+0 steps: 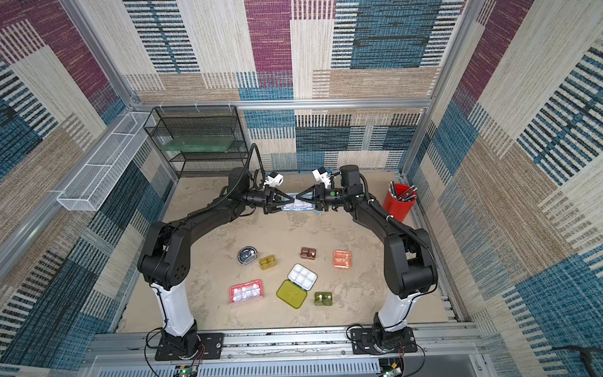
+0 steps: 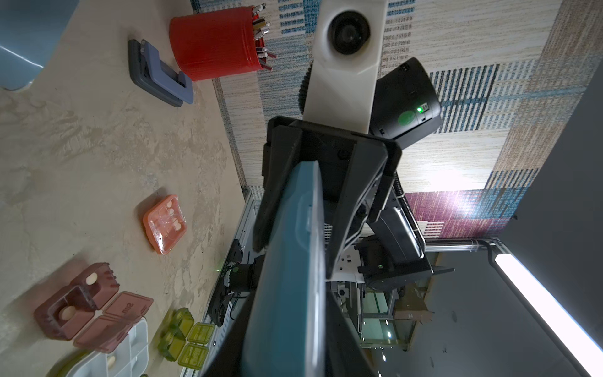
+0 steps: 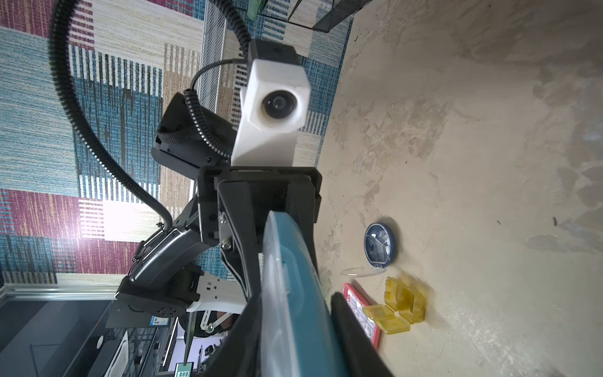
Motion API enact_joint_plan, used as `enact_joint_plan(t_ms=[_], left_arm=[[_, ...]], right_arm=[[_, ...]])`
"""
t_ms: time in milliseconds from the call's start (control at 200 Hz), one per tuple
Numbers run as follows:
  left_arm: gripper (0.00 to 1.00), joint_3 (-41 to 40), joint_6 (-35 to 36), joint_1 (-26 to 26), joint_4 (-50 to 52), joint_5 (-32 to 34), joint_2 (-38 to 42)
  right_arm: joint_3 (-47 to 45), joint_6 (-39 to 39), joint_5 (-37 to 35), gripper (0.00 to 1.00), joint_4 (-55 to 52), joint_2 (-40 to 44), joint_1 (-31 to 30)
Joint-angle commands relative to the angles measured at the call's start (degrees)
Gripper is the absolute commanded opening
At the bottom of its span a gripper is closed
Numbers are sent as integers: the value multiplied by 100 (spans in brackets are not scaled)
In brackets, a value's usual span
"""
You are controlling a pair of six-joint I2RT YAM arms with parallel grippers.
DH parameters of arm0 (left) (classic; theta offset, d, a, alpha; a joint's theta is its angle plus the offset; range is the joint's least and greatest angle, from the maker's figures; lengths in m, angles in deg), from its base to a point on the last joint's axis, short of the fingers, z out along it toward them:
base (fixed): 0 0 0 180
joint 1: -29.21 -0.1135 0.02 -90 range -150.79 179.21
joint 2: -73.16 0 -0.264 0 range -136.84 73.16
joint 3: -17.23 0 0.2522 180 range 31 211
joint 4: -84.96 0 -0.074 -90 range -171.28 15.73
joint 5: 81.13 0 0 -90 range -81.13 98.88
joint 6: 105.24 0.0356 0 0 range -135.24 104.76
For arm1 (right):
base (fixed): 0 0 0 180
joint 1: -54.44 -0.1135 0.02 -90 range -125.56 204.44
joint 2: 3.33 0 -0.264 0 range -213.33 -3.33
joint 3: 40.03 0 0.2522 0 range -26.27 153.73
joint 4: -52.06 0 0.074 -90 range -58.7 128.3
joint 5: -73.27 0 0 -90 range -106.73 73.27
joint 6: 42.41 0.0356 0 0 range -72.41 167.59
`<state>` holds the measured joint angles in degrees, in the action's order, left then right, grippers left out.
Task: Close pillboxes
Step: Close the lid on the pillbox.
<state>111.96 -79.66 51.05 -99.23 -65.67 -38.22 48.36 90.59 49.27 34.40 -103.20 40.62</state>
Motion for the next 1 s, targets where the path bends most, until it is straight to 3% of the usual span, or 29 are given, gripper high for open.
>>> enact_joint_plan(t_ms=[0, 200, 997], left_arm=[[20, 62, -171, 39, -191, 151, -68], [9, 130, -167, 22, -192, 132, -119], [7, 123, -527, -163, -614, 124, -253]], right_arm=[[43, -92, -130, 42, -38, 24, -22], [-105, -169, -45, 45, -146, 212, 125], [-555, -3, 15, 34, 188, 594, 226]])
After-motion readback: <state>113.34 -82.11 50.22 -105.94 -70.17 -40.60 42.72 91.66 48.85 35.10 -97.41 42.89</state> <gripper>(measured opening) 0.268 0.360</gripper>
